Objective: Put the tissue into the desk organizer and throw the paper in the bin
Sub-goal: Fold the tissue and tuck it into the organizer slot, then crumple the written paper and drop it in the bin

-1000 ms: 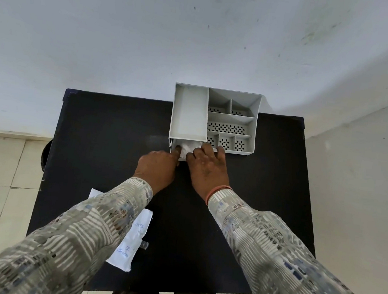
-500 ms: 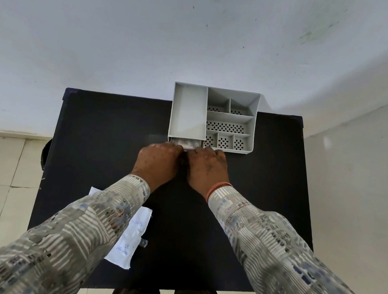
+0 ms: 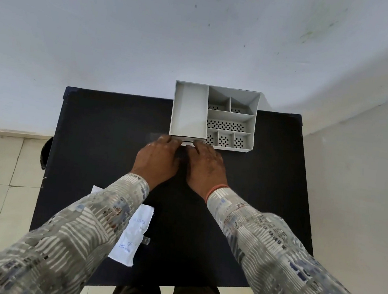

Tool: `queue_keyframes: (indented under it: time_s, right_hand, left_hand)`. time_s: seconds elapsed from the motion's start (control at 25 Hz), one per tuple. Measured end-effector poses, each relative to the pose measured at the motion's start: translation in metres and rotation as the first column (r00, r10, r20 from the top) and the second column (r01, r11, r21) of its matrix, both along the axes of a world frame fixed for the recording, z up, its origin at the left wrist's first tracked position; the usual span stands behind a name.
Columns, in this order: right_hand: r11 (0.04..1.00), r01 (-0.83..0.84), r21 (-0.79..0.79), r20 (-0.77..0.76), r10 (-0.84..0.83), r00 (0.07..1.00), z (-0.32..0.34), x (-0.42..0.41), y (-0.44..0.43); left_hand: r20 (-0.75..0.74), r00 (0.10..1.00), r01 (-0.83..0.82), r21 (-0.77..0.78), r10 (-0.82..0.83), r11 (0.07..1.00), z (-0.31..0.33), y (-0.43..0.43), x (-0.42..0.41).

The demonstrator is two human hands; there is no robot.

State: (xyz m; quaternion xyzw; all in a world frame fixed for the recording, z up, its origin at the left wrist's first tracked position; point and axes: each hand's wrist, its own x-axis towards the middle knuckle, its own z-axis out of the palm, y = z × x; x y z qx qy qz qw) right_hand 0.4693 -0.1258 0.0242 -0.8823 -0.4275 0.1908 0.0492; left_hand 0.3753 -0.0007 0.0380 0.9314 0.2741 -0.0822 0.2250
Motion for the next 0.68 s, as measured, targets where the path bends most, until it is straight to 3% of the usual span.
queue_keyframes:
  time_s: [0.08,0.2,0.32,0.44,0.56,0.64,0.68]
  right_hand:
    - [1.000,-0.004,-0.026,-0.085,0.002,0.996,-0.010,-0.026,-0.004]
    - [0.972,-0.159,-0.174,-0.225,0.118,0.967,-0.021,-0.074,0.006]
    - [0.942,-0.228,-0.245,-0.229,0.172,0.958,-0.031,-0.109,0.021]
    - [0.915,-0.187,-0.358,-0.271,0.089,0.958,-0.044,-0.134,0.031]
    - [0.901,-0.175,-0.396,-0.370,0.018,0.929,-0.054,-0.158,0.042]
    - [0.926,-0.115,-0.361,-0.488,-0.083,0.869,-0.054,-0.164,0.049]
    - [0.945,-0.033,-0.326,-0.583,-0.173,0.794,-0.051,-0.163,0.051]
  left_hand:
    - [-0.034,0.995,-0.098,-0.053,0.097,0.994,-0.006,0.005,-0.022]
    - [-0.162,0.949,-0.286,-0.093,0.269,0.954,-0.017,0.011,-0.074]
    - [-0.314,0.851,-0.465,-0.078,0.421,0.882,-0.027,0.010,-0.139]
    - [-0.381,0.771,-0.571,-0.056,0.511,0.819,-0.042,0.004,-0.196]
    - [-0.410,0.747,-0.628,-0.178,0.522,0.758,-0.050,-0.005,-0.221]
    - [-0.408,0.743,-0.657,-0.296,0.530,0.693,-0.052,-0.005,-0.226]
    - [-0.400,0.744,-0.663,-0.351,0.535,0.661,-0.053,-0.003,-0.228]
